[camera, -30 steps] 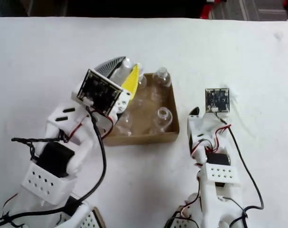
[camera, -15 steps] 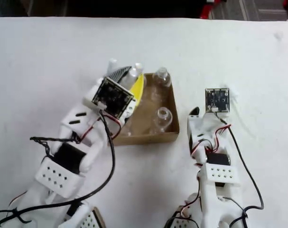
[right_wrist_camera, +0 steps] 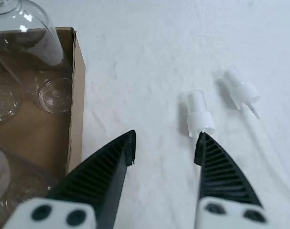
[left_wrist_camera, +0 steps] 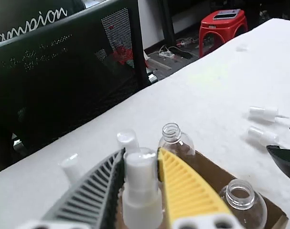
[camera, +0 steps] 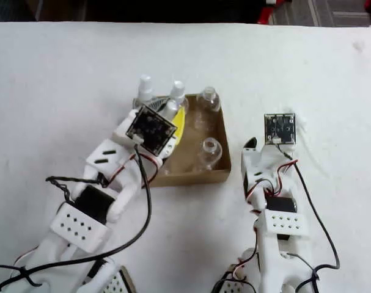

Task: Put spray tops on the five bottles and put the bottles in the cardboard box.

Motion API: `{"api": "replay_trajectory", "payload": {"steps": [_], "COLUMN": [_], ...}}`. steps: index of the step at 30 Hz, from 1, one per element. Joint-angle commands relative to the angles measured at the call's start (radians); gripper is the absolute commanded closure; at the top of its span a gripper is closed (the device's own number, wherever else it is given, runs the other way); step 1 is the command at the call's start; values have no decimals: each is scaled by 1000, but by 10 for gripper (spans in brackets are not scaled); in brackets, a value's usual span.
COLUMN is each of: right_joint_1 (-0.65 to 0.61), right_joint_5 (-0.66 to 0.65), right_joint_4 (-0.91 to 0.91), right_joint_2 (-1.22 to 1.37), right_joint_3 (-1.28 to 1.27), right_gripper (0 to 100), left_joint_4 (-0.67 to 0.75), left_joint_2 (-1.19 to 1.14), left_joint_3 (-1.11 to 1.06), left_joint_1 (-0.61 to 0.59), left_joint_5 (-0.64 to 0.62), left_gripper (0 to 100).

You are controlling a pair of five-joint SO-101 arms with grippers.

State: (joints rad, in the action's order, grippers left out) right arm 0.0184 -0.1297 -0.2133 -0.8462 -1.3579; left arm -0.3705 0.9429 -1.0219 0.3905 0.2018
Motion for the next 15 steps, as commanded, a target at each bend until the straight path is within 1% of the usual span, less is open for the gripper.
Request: {"api": "replay_trajectory", "payload": {"steps": [1, 3, 5, 11, 15], "right_joint_1": [-7, -7, -7, -7, -8], "right_joint_5": [-12, -12, -12, -12, -12], "right_joint_4": [21, 21, 21, 19, 16], "right_joint_2": [-1, 1, 1, 1, 1], "right_joint_3": [11, 11, 11, 11, 11], "right_gripper": [815, 815, 815, 815, 815], "left_joint_4": [26, 26, 26, 35, 147], "left_joint_2": [31, 68, 134, 351, 458], "left_joint_3": [-15, -32, -57, -201, -370], "left_joint_1": [5, 5, 5, 4, 4], "left_joint_5": [-58, -130, -173, -176, -176], "left_gripper": [976, 976, 976, 976, 976]}}
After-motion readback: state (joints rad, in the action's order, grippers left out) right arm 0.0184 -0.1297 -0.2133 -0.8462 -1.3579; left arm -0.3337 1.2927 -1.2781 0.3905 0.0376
